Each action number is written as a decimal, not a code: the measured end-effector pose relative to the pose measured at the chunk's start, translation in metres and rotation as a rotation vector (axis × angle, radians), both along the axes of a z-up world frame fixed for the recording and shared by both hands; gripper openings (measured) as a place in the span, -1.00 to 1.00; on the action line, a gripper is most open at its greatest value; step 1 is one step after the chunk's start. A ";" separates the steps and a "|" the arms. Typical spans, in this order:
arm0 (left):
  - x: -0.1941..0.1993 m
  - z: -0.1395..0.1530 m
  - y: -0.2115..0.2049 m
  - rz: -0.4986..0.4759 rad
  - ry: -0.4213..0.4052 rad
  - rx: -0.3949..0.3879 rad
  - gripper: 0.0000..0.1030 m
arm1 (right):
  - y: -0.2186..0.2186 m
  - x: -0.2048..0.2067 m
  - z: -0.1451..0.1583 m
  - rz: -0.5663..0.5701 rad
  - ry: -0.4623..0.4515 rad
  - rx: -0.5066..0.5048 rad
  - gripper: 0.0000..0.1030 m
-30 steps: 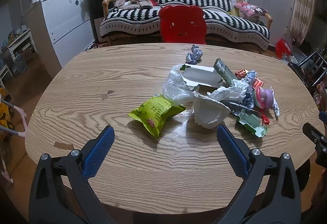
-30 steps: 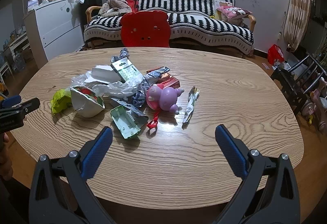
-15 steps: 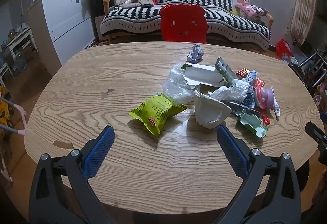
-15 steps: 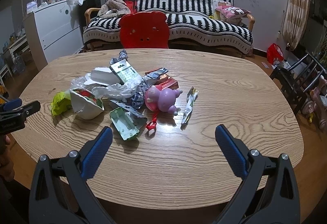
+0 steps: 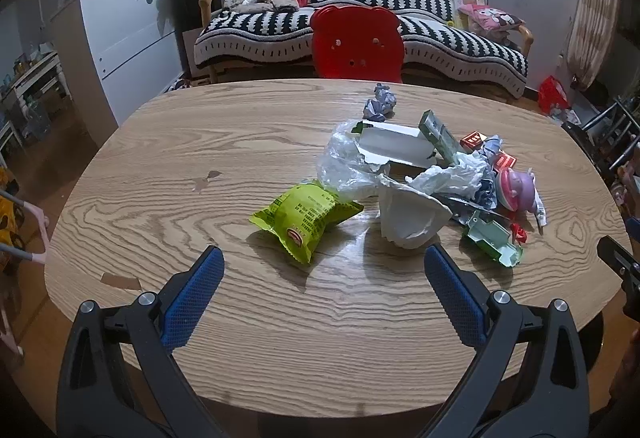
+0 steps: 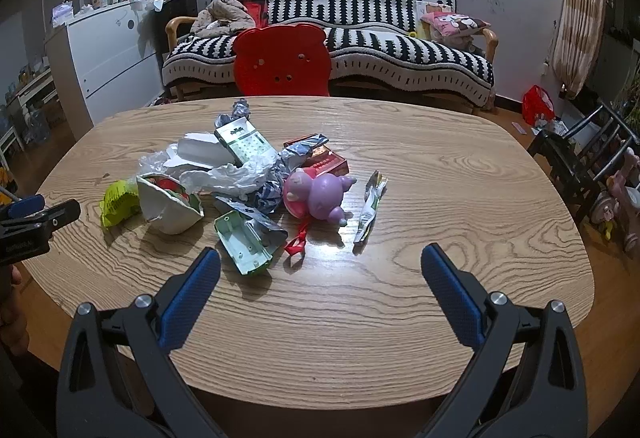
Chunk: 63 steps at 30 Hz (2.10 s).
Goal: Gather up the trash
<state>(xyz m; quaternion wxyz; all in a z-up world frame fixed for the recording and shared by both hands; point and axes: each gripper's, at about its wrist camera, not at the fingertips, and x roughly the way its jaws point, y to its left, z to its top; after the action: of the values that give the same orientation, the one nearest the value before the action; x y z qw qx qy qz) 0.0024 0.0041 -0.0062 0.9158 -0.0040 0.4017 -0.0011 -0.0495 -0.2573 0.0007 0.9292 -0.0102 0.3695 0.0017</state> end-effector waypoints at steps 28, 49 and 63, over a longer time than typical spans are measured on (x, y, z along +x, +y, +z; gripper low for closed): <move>0.041 -0.045 0.041 -0.055 0.064 0.056 0.89 | -0.046 0.033 -0.024 -0.060 0.067 -0.004 0.89; 0.123 -0.087 0.017 -0.237 0.079 0.111 0.89 | -0.081 0.160 -0.105 -0.170 0.272 0.049 0.01; 0.112 -0.071 0.029 -0.180 0.132 0.097 0.00 | -0.095 0.130 -0.062 -0.180 0.162 0.102 -0.71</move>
<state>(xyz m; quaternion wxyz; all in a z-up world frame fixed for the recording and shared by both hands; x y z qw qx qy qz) 0.1146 0.0333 -0.0772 0.8826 0.0764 0.4595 -0.0634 0.0804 -0.3527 -0.0613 0.8919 0.0705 0.4423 -0.0621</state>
